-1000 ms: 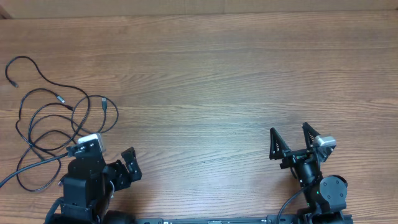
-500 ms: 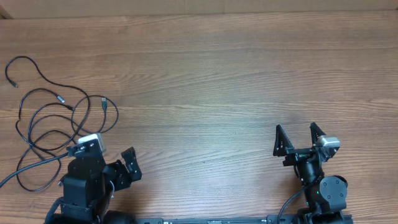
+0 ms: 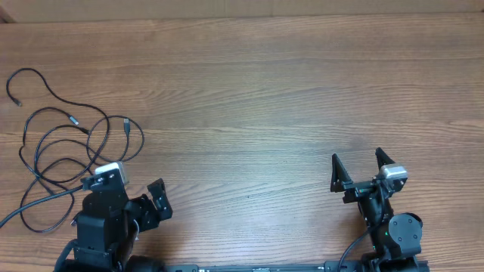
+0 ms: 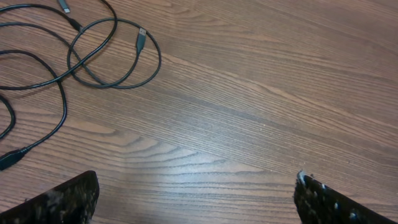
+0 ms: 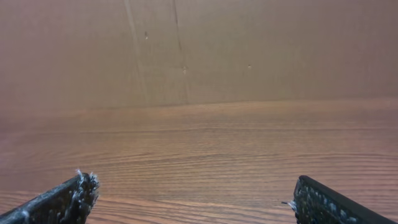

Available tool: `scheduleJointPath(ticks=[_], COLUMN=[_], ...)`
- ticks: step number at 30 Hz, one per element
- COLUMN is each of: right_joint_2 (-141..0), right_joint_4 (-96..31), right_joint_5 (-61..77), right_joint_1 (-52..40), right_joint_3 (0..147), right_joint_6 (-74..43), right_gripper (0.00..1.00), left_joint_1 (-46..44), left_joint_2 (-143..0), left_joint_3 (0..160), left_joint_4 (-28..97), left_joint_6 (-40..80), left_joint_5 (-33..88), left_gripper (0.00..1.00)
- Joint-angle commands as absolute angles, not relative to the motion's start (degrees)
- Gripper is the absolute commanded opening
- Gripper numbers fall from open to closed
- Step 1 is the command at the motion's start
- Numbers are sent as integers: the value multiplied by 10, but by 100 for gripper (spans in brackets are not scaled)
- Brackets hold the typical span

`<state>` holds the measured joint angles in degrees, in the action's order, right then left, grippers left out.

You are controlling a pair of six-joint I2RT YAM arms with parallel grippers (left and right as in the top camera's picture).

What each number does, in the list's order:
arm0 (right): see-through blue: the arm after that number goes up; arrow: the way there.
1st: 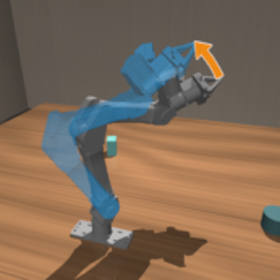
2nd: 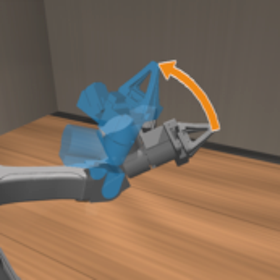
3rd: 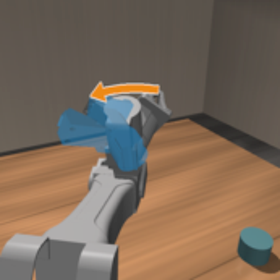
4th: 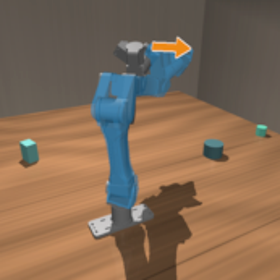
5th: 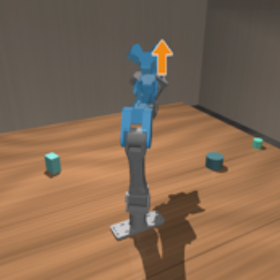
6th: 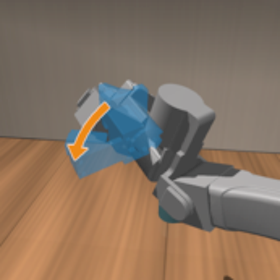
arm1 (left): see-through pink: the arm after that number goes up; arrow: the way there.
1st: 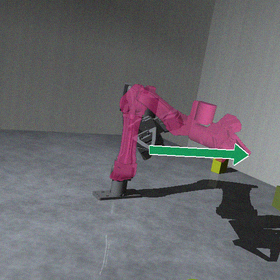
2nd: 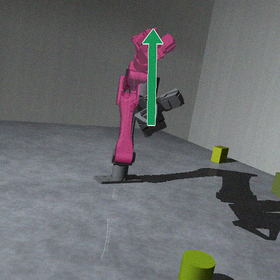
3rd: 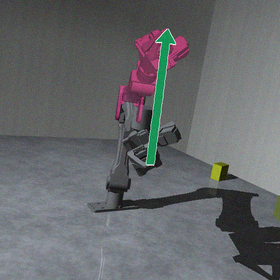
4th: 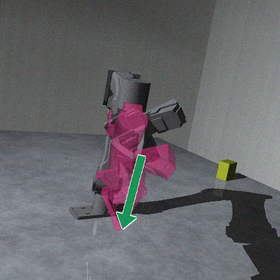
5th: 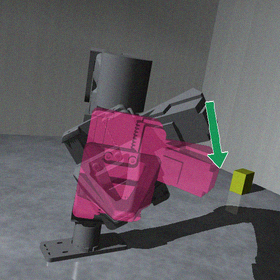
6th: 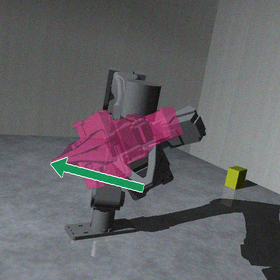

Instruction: Untangle cables

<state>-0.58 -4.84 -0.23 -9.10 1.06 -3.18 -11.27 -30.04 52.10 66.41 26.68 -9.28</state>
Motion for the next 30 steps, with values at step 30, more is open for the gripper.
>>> scheduleJointPath(ticks=[30], right_joint_2=[-1], right_joint_4=[-46], right_joint_5=[27], right_joint_1=[-73], right_joint_3=[4], right_joint_6=[106], right_gripper=[100], left_joint_1=[-116], left_joint_2=[-300], left_joint_3=[518], left_joint_4=[664], left_joint_6=[270], left_joint_5=[-100], left_gripper=[99])
